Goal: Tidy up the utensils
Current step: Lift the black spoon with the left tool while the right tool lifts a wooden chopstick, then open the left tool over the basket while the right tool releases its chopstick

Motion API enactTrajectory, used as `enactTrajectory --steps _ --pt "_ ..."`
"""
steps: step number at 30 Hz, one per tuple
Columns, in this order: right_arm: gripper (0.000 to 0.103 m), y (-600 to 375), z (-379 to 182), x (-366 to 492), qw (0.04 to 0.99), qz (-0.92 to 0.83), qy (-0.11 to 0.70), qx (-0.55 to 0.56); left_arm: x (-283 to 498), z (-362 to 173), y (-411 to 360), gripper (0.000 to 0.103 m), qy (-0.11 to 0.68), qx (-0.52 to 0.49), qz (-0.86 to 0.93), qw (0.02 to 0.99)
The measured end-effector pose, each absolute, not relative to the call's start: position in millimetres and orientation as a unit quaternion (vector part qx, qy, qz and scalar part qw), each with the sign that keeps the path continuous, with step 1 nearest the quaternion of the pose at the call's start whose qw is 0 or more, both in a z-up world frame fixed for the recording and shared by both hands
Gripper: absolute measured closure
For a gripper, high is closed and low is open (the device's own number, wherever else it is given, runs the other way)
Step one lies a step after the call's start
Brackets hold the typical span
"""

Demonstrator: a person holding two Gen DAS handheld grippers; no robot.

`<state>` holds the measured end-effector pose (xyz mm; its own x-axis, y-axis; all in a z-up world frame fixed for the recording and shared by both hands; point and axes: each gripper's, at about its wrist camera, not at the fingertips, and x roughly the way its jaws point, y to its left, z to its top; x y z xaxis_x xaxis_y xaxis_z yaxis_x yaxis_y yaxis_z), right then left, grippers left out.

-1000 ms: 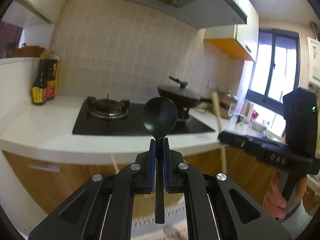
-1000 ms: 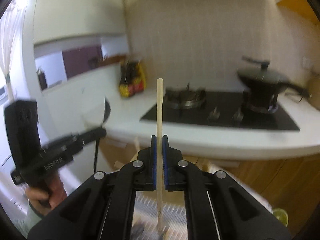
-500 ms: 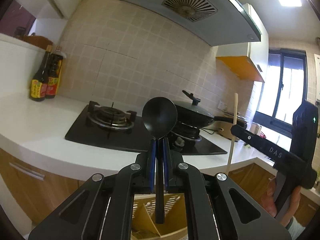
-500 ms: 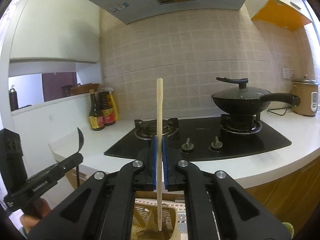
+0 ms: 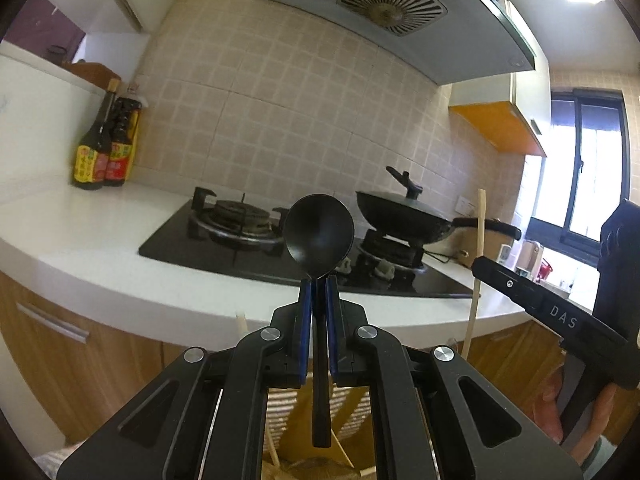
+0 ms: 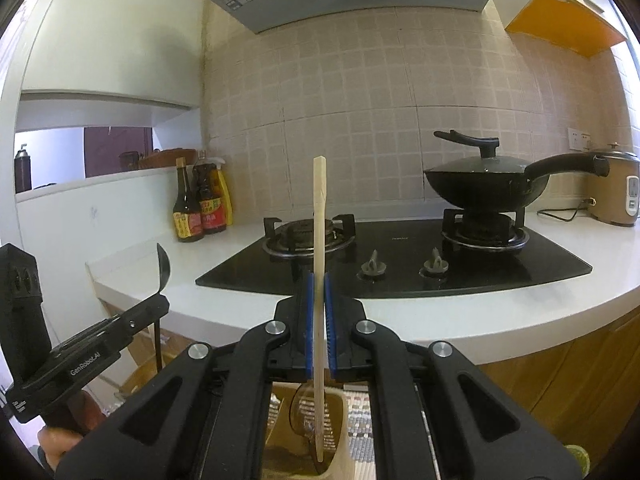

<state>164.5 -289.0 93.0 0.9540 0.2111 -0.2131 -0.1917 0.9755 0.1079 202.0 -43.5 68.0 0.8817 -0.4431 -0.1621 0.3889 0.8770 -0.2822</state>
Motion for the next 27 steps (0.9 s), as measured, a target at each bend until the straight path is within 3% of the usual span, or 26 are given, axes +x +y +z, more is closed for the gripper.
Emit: enactTrajectory --steps 3,5,6,9,15,27 --pt "0.096 -290.1 91.6 156.0 0.986 0.100 0.123 0.042 198.6 66.3 -40.6 0.084 0.121 -0.127 -0.224 0.959" --pt "0.089 -293.7 91.3 149.2 0.983 0.113 0.132 0.053 194.5 67.6 -35.2 0.082 0.127 -0.136 -0.232 0.955" --pt "0.083 -295.9 91.7 142.9 0.982 0.115 0.135 0.060 191.3 68.7 -31.5 0.076 0.129 -0.144 -0.239 0.952" --pt "0.082 -299.4 92.3 125.2 0.980 0.118 0.144 0.065 180.5 73.3 -24.3 0.059 0.127 -0.155 -0.242 0.949" --pt "0.074 -298.4 95.3 84.0 0.978 0.106 0.171 0.061 142.1 91.8 -11.0 0.053 0.124 -0.157 -0.266 0.943" --pt "0.074 -286.8 77.4 21.8 0.954 0.072 0.284 0.068 66.9 83.3 -5.7 0.048 0.202 -0.110 -0.272 0.935"
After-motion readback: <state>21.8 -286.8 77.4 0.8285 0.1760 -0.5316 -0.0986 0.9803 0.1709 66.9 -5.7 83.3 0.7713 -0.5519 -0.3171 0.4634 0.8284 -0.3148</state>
